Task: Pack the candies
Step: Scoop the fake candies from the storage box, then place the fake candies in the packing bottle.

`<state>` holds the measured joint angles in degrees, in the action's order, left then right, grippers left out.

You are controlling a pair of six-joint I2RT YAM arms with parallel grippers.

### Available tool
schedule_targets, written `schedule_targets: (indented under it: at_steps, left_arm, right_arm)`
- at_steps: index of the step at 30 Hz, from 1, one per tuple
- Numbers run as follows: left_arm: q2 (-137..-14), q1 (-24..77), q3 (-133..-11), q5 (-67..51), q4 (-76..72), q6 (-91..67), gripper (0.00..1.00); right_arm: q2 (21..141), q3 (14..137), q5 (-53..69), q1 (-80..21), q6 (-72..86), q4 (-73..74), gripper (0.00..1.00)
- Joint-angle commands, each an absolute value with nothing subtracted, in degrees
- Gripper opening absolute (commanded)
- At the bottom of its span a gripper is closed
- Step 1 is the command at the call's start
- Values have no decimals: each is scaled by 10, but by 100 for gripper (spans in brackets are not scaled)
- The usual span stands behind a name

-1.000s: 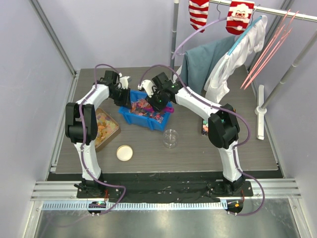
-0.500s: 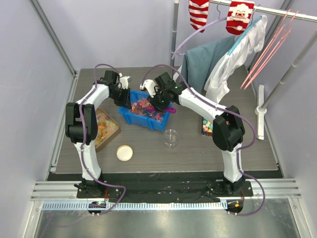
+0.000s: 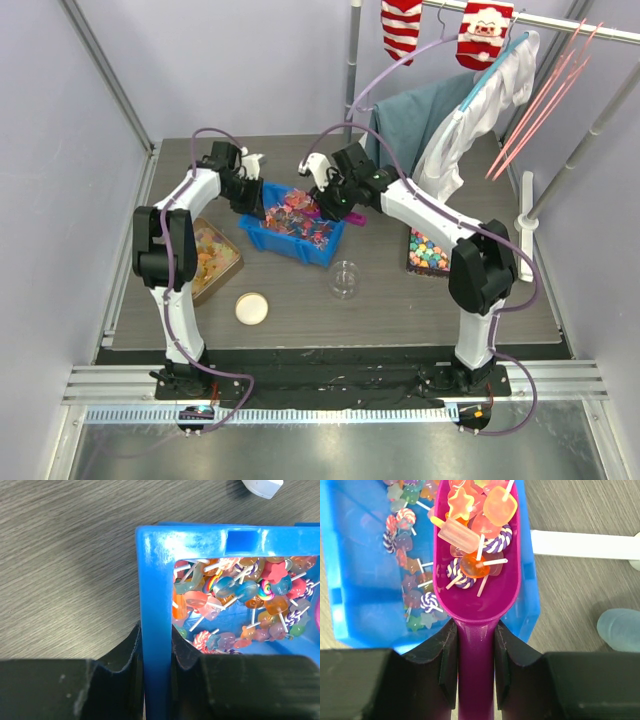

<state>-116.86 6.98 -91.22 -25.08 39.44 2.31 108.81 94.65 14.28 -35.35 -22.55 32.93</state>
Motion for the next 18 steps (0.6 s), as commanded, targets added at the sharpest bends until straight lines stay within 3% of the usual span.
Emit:
schedule_targets:
  at_steps: [1,18]
  left_arm:
    - [-1188,62,-933,-254,433,33,0]
    - [-1234,26,-998,-230,476,54,0]
  right_arm:
    - [1008,932,177,-345,-231,284,1]
    - [817,757,196,-336,-269,274,1]
